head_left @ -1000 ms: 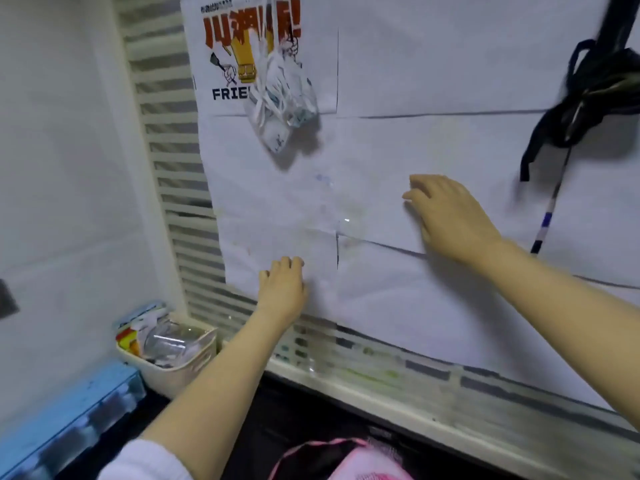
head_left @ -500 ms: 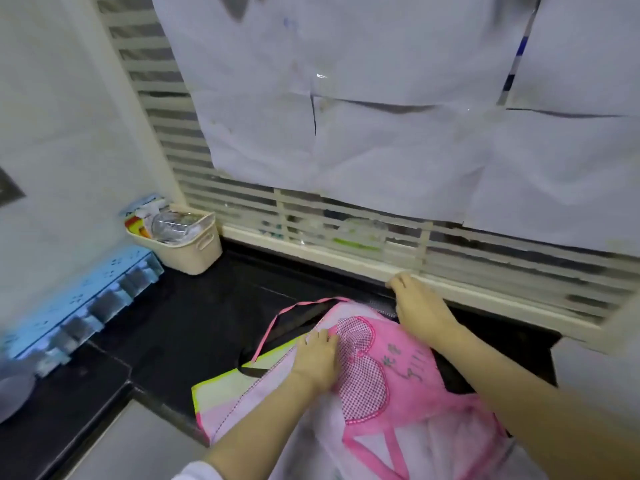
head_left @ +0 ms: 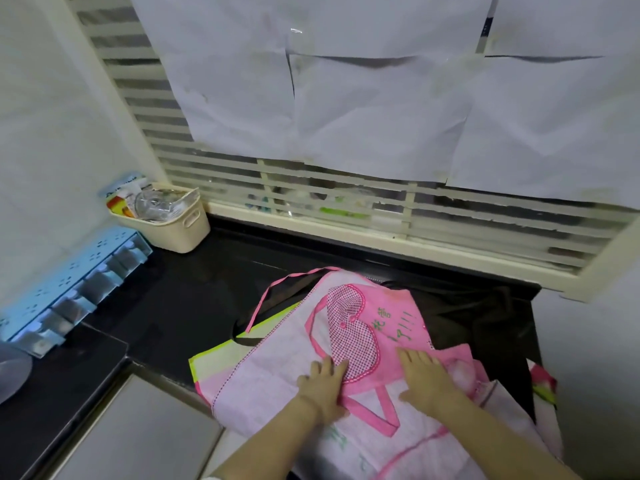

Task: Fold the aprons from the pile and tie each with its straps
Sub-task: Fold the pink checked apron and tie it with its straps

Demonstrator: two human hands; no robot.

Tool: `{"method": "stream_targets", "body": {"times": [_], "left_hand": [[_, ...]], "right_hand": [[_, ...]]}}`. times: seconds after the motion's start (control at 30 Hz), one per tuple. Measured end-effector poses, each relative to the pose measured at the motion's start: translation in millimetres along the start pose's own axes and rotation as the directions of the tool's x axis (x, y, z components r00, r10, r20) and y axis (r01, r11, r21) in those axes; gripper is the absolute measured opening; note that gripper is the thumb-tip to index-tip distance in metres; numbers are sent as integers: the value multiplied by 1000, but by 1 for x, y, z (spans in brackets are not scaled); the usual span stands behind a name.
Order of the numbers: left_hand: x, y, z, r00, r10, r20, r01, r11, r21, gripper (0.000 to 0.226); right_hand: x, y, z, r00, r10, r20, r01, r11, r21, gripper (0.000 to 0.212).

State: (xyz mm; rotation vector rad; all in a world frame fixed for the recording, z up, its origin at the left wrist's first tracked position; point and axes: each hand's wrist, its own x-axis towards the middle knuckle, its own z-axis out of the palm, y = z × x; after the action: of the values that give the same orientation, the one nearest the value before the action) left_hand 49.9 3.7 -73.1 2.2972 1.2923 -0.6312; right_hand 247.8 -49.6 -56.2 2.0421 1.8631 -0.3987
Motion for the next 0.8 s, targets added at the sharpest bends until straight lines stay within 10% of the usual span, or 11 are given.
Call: {"method": "stream_targets", "body": {"times": [0.2, 0.5, 0.7, 0.8], "left_hand": [[1, 6, 0, 997, -13, -73, 15, 999, 35, 64], [6, 41, -38, 916, 157, -368, -236, 955, -181, 76], [-1, 33, -63, 895, 142, -423, -245, 949, -200, 40], [0, 14, -72, 908, 84, -411, -241, 906, -347, 33]], "right_hand": [[5, 24, -5, 969, 241, -51, -245, 965, -90, 40], [-5, -3, -9, 796, -45, -603, 140, 984, 110, 29], [-25, 17, 3, 941, 99, -324, -27, 975, 220, 104], [-29, 38, -6, 985, 165, -40, -151, 959, 241, 93]]}}
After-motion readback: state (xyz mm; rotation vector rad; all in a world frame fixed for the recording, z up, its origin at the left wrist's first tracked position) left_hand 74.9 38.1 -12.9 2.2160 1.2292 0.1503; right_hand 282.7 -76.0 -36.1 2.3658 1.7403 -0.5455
